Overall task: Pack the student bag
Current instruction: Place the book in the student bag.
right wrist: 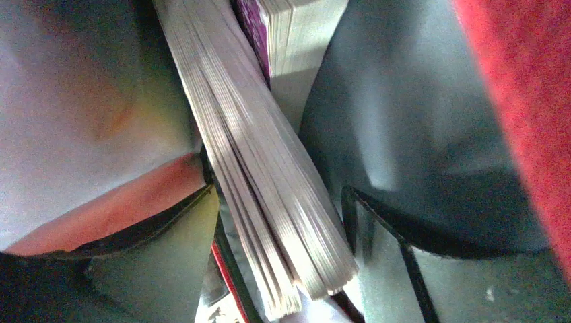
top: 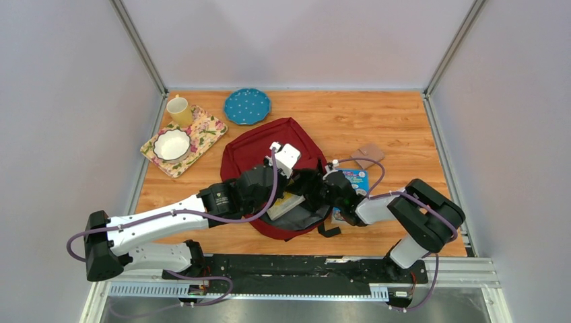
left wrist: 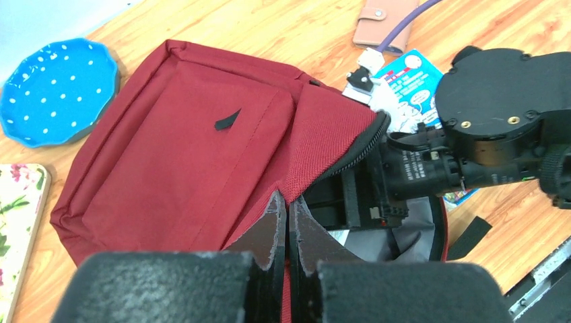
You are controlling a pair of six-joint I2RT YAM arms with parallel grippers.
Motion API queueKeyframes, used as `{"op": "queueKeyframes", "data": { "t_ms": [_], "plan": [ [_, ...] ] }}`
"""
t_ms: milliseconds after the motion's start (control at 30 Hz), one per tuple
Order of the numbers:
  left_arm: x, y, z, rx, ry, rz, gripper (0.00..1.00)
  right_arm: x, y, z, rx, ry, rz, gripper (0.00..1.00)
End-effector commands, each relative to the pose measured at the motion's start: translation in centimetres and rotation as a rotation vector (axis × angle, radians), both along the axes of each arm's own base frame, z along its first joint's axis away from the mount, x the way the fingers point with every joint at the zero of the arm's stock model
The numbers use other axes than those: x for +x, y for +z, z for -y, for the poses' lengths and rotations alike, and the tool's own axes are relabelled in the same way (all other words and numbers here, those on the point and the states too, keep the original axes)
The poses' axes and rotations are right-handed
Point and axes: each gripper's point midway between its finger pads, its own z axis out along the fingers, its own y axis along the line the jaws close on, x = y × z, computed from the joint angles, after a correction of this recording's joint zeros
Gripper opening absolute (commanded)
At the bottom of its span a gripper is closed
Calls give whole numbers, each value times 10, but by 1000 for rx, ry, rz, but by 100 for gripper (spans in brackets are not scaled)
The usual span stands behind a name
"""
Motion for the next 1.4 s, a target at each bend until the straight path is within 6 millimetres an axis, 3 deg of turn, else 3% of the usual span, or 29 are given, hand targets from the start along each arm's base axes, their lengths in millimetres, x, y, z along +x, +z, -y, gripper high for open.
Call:
{"op": "queueKeyframes", "data": {
  "t_ms": [0, 167, 267, 300, 333, 367, 400, 467, 600, 833, 900, 933, 967, 1133, 1267, 1367],
  "plan": [
    [1, 10, 1, -61, 17, 9, 0, -16, -10, 15, -78, 36, 11, 75],
    [1, 6, 0, -53, 20, 4, 0, -22, 1, 17, -79, 58, 32, 73],
    [0, 5, 2, -58, 13, -2, 0, -22, 6, 15, -76, 72, 48, 61],
    [0, 5, 2, -56, 14, -2, 0, -22, 7, 15, -77, 75, 50, 51],
    [0, 4, 2, -55, 13, -4, 0, -22, 7, 15, -76, 73, 52, 31],
    [0, 4, 2, -57, 12, -5, 0, -21, 8, 14, -75, 71, 53, 25],
    [0, 4, 2, -58, 11, -7, 0, -18, 10, 13, -74, 69, 59, 10],
    [-1, 4, 2, -64, 10, -11, 0, -15, 16, 9, -61, 71, 77, 0],
    [-2, 6, 2, -73, 11, -11, 0, 1, 49, 0, 36, 40, 166, 0],
    [-3, 12, -1, -90, 16, -8, 0, 43, 97, 12, 58, -119, 305, 0],
    [-3, 13, -1, -94, 13, -6, 0, 56, 103, 12, 56, -150, 317, 0],
    [-3, 14, -1, -97, 12, -4, 0, 61, 92, 8, 30, -143, 296, 0],
    [-3, 14, -1, -97, 12, -3, 0, 69, 105, 1, 49, -127, 316, 0],
    [-3, 20, -1, -98, 6, 10, 0, 79, 77, -22, -4, -37, 250, 0],
    [-5, 27, -2, -125, -1, 5, 0, 83, 50, -15, -81, -56, 232, 0],
    [-7, 25, -3, -131, -9, 13, 0, 82, 36, -7, -122, -77, 223, 7]
  ]
}}
